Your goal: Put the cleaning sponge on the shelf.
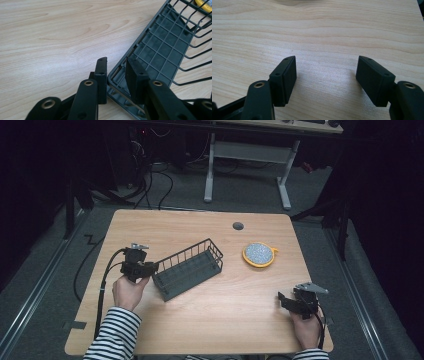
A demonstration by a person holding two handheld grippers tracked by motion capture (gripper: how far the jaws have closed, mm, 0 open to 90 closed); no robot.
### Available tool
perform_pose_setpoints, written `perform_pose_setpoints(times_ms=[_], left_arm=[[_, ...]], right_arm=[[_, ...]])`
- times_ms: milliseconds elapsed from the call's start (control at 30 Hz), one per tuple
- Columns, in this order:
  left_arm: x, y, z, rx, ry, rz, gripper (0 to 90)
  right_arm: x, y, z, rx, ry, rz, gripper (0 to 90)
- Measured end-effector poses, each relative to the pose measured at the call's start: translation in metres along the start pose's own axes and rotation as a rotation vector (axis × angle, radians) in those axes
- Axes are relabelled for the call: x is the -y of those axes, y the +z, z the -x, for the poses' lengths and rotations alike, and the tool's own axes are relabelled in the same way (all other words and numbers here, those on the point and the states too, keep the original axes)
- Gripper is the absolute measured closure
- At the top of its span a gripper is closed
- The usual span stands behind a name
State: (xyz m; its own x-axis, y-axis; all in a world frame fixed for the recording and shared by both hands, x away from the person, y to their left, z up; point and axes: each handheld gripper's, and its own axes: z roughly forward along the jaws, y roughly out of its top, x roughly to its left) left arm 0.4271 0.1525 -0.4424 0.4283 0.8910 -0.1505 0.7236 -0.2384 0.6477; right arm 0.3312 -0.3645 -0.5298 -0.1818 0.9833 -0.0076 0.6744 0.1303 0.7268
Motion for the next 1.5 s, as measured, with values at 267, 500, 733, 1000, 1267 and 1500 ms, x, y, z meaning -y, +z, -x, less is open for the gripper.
perform_pose_setpoints(times_ms=[267,500,733,1000,1267,1500], left_arm=[[-0.002,0.004,0.009,0.023,0.016,0.004,72.4],[-0.003,0.008,0.019,0.046,0.030,0.004,72.4],[-0.004,0.011,0.031,0.069,0.047,0.004,72.4],[-0.007,0.016,0.043,0.092,0.074,0.000,72.5],[-0.009,0.019,0.055,0.111,0.103,-0.006,72.5],[-0.008,0.020,0.057,0.118,0.112,0.003,72.2]], right_arm=[[0.000,0.000,0.000,0.001,-0.005,-0.002,33.2],[0.000,0.000,0.000,0.002,-0.006,-0.001,33.1],[0.000,0.000,0.000,0.002,-0.006,-0.002,33.2],[0.000,0.000,0.000,0.002,-0.005,-0.002,33.2],[0.000,0.000,0.000,0.001,-0.005,-0.003,33.2],[0.000,0.000,-0.001,0.000,-0.006,-0.003,33.2]])
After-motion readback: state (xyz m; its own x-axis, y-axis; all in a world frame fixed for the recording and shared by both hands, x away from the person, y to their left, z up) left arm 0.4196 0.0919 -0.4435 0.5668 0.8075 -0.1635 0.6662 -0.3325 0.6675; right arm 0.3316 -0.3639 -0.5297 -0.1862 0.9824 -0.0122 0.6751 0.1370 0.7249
